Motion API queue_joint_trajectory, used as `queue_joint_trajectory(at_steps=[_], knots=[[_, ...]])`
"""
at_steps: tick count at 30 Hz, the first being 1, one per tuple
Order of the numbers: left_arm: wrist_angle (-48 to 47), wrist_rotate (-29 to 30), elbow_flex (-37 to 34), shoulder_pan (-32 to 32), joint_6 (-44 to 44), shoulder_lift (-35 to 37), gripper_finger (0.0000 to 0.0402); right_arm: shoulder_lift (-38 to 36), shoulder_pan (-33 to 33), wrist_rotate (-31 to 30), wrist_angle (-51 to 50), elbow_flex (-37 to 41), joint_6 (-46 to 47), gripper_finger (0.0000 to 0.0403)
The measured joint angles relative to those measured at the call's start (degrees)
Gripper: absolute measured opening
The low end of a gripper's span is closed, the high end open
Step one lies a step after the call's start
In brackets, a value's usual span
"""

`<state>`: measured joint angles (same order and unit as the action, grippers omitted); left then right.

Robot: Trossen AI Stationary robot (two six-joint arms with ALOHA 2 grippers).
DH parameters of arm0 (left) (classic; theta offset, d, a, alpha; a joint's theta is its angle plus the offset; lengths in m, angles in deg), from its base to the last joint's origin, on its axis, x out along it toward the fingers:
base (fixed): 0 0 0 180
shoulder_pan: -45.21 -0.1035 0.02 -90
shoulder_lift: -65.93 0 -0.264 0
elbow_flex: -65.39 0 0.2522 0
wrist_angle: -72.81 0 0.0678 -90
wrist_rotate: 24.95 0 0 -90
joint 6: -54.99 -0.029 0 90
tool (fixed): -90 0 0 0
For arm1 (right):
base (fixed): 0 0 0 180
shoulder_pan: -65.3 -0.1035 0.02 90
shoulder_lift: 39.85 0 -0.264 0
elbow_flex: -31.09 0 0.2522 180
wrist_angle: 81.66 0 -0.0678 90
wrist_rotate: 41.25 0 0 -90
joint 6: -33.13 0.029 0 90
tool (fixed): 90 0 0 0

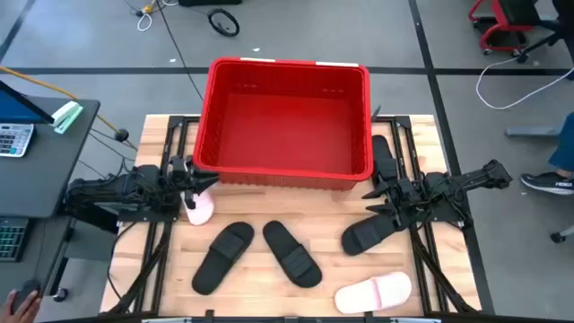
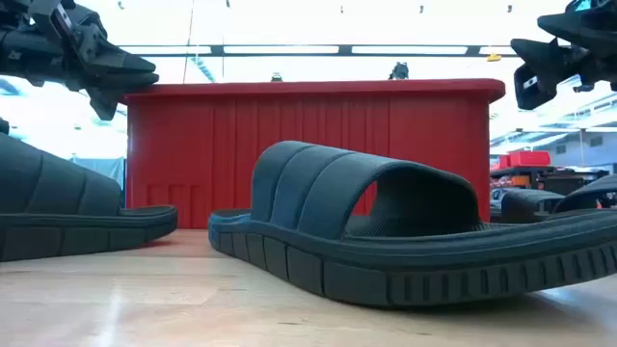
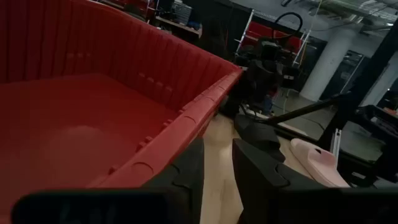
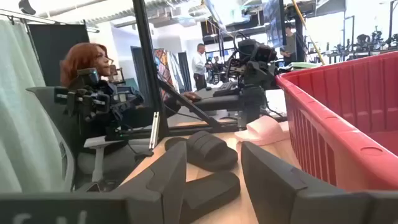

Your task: Pick and place slides into bin

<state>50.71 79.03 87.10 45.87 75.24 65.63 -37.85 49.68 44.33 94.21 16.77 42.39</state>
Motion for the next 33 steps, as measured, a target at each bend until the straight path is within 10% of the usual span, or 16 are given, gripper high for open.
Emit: queue_joint_trajectory(at_steps=[33], knots=[[-0.01, -0.01, 0.0, 0.0, 0.02, -0.02, 0.0081, 0.0, -0.01, 0.0, 0.01, -0.01, 0.0, 0.016]])
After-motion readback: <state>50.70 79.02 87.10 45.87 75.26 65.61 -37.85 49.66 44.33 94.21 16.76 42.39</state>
